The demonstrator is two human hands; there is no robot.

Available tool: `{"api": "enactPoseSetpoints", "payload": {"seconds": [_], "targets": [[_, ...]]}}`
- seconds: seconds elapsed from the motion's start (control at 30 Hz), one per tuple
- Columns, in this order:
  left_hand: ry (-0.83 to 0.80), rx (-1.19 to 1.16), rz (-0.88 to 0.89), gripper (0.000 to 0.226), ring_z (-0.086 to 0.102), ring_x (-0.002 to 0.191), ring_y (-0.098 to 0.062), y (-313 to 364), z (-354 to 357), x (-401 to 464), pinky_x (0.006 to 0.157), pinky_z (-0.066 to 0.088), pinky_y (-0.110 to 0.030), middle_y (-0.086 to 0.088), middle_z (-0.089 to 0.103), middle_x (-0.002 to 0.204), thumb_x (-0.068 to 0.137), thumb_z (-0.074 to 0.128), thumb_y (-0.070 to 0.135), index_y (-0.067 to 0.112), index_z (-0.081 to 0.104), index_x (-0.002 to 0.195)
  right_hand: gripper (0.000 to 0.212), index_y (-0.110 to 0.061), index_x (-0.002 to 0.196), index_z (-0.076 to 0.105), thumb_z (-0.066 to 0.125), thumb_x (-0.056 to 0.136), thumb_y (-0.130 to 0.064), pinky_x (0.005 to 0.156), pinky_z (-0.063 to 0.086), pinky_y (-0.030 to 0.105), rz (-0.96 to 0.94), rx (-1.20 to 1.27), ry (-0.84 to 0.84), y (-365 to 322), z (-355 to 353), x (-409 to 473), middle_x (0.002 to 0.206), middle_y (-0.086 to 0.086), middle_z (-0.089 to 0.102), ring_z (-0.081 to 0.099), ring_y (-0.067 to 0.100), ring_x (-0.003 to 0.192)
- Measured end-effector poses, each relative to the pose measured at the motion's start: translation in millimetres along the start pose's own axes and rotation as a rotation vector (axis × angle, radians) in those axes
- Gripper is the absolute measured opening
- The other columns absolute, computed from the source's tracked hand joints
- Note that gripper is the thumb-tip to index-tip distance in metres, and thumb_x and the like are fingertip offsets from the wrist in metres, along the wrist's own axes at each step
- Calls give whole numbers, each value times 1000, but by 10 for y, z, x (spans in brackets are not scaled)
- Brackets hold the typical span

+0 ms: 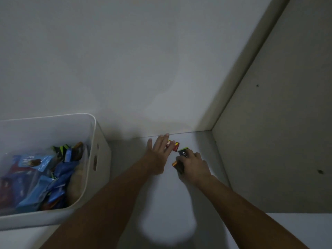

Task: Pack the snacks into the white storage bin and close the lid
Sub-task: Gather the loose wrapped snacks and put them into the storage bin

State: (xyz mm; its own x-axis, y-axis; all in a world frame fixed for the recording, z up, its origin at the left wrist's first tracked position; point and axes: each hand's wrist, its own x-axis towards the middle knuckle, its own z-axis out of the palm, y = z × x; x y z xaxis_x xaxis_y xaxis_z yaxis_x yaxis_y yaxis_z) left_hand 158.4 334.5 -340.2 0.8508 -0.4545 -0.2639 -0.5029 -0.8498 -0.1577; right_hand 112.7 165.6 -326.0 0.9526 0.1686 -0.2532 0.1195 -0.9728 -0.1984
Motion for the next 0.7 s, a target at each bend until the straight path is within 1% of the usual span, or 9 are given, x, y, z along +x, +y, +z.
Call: {"api": "enactPoseSetpoints", "payload": {"seconds": [0.07,0.13,0.2,0.27,0.37,0.47,0.53,0.6,0.7], "targets": [[11,-16,13,124,14,146,-39,-65,3,148,104,25,-66,-20,4,159,52,84,33,19,10,151,46,-30,131,49,57,87,-40,87,52,41,3,40,9,13,21,30,137,6,40,43,31,119],[-122,-84,29,122,-7,147,-35,-121,-37,211,108,17,-65,-13,-15,160,64,83,36,27,-2,152,47,-29,132,49,59,87,-36,89,51,40,1,74,1,17,30,53,137,8,39,44,32,118],[-137,-112,41,117,6,146,-34,-137,-92,205,105,30,-58,-11,-1,160,63,84,35,32,7,151,47,-28,132,49,59,87,-34,92,49,39,9,95,-8,4,24,65,135,11,39,47,35,114],[-80,-142,31,105,26,135,-32,-148,-144,141,91,44,-47,-9,19,154,58,85,33,32,27,145,46,-27,132,49,59,87,-31,92,48,39,18,106,-25,-19,22,67,133,12,38,50,37,109],[-3,-247,-31,74,40,118,-29,-147,-91,22,71,39,-32,-8,38,136,61,83,27,22,49,127,46,-28,128,53,65,83,-27,93,48,37,28,134,-64,-62,11,56,128,12,38,54,37,104],[38,-428,-102,42,48,108,-32,-80,-40,-163,77,36,-30,-11,47,121,74,73,18,14,59,113,43,-27,119,60,70,77,-24,93,49,33,61,201,-83,-108,-3,3,122,9,43,56,34,103],[55,-514,-138,29,52,104,-33,-40,-31,-298,82,38,-29,-13,51,116,81,66,14,13,64,110,37,-25,111,64,71,75,-24,89,49,30,94,247,-85,-134,-51,-65,118,8,46,57,30,101],[61,-593,-158,25,57,99,-34,-26,-89,-405,79,41,-27,-15,56,110,80,64,9,11,69,105,30,-24,101,69,74,72,-25,85,50,27,111,274,-45,-163,-127,-110,109,4,47,58,26,96],[79,-661,-216,27,59,97,-33,-84,-325,-537,86,49,-35,-11,55,107,77,63,8,18,70,101,13,-22,87,70,72,76,-26,72,46,23,134,345,27,-266,-346,-111,96,0,50,59,27,90]]}}
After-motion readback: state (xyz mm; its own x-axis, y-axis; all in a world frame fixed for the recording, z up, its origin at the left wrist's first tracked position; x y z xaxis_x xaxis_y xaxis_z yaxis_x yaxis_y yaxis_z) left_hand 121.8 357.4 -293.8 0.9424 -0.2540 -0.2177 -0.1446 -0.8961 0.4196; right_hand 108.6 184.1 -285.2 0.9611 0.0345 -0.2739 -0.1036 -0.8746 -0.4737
